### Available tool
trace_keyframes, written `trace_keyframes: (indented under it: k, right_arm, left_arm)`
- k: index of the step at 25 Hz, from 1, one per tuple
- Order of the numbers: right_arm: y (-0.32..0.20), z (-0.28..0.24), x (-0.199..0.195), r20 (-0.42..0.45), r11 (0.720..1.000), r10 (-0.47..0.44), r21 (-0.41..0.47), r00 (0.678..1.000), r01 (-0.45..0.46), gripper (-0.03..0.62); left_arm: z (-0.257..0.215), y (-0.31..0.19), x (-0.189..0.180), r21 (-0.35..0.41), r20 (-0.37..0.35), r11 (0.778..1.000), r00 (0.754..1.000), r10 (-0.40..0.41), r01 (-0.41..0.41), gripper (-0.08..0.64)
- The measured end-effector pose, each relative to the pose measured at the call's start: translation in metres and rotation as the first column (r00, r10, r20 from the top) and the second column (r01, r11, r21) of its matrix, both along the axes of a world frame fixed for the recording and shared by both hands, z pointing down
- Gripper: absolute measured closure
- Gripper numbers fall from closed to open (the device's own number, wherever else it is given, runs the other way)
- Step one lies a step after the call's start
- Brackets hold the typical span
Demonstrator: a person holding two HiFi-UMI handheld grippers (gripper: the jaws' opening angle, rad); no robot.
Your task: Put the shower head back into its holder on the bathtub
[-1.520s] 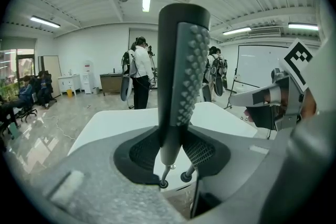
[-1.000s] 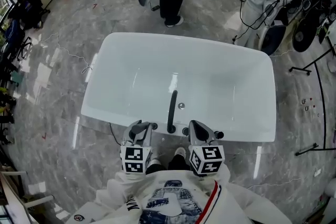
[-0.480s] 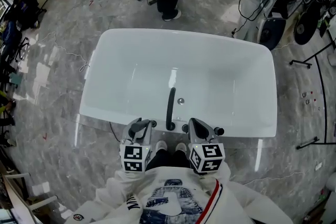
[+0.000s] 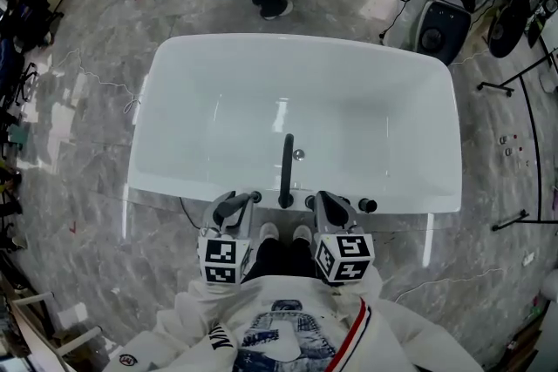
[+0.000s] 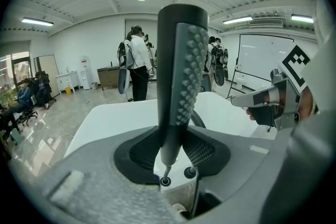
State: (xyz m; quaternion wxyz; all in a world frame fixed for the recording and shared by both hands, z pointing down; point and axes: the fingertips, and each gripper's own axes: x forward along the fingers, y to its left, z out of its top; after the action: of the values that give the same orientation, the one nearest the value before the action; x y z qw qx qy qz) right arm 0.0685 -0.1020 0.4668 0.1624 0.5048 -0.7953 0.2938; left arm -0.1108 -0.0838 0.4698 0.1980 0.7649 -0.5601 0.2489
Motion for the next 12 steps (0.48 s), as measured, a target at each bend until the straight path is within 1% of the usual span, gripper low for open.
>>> trace_keyframes:
  k: [7, 10, 12]
  right_arm:
    - [-0.004, 0.009, -0.005, -0.012, 1.0, 0.024, 0.014, 1.0, -0.024, 0.588]
    - [0.0, 0.018, -0.008, -0.022, 1.0, 0.018, 0.001, 1.0, -0.018, 0.588]
    - [0.002, 0.026, -0.011, -0.026, 1.0, 0.011, -0.016, 1.0, -0.012, 0.588]
  left_arm:
    - [0.013, -0.004, -0.008, -0.017, -0.015, 1.0, 1.0, 0.02, -0.02, 0.419]
    - [0.015, -0.003, -0.01, -0.021, -0.025, 1.0, 0.999, 0.022, -0.023, 0.419]
    - [0.021, -0.001, -0.013, -0.019, -0.013, 0.999, 0.999, 0.034, -0.034, 0.419]
